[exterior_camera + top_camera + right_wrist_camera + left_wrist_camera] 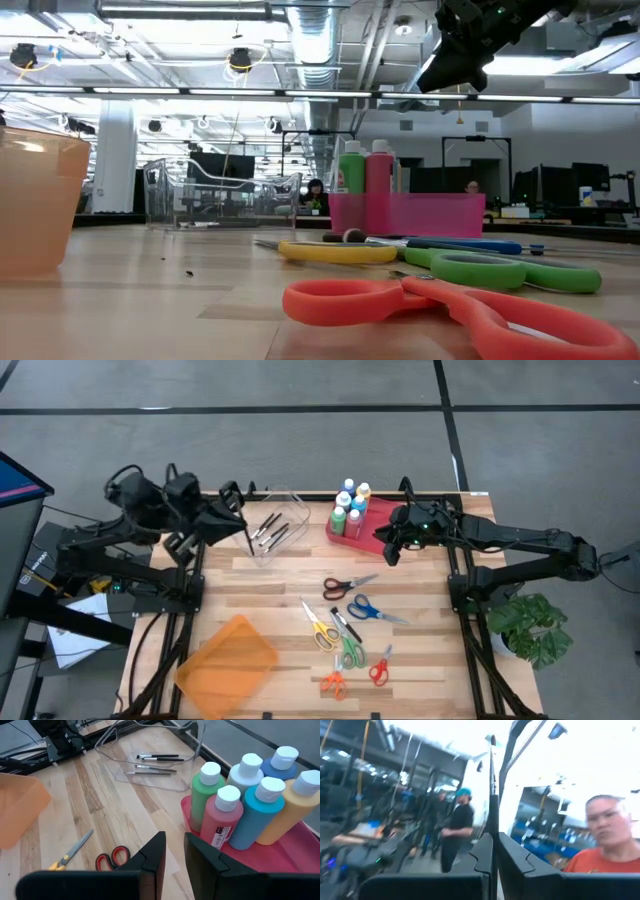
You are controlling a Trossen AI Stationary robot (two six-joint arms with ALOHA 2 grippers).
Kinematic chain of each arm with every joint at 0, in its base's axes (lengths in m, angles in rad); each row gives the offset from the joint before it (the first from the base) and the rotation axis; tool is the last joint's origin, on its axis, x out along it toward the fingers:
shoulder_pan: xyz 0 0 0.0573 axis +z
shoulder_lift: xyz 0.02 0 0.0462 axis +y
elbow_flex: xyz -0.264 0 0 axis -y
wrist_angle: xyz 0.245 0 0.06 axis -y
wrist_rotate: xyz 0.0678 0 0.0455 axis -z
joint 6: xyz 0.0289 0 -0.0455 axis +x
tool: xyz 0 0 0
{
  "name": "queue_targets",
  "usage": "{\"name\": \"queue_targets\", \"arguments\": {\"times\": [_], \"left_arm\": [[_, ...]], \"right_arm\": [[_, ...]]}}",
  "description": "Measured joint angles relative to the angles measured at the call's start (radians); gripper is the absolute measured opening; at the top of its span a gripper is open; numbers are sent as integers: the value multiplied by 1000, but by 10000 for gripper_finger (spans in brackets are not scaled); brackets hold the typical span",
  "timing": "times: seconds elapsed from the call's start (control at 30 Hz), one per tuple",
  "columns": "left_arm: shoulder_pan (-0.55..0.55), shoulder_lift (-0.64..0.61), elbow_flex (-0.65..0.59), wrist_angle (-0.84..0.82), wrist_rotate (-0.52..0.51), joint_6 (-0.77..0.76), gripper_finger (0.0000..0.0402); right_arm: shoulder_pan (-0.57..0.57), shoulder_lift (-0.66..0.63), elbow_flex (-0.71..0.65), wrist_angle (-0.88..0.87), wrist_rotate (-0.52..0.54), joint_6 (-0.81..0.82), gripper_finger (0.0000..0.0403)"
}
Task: Pick & Place Paint Supplies
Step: Put the black paint brush into the transparent bin
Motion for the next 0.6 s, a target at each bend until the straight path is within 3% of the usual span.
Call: {"name": "queue_targets", "arguments": {"times": [0.13,0.3,0.47,0.6], "left_arm": [[-21,5,0,115,-1,-12,6],[-14,5,0,64,-20,0,6],[41,8,0,-251,-174,112,6],[126,41,0,-591,-421,131,6]], "right_arm": [[1,0,0,1,0,0,68],[1,0,0,1,0,0,68],[1,0,0,1,0,0,68],[1,0,0,1,0,0,68]]}}
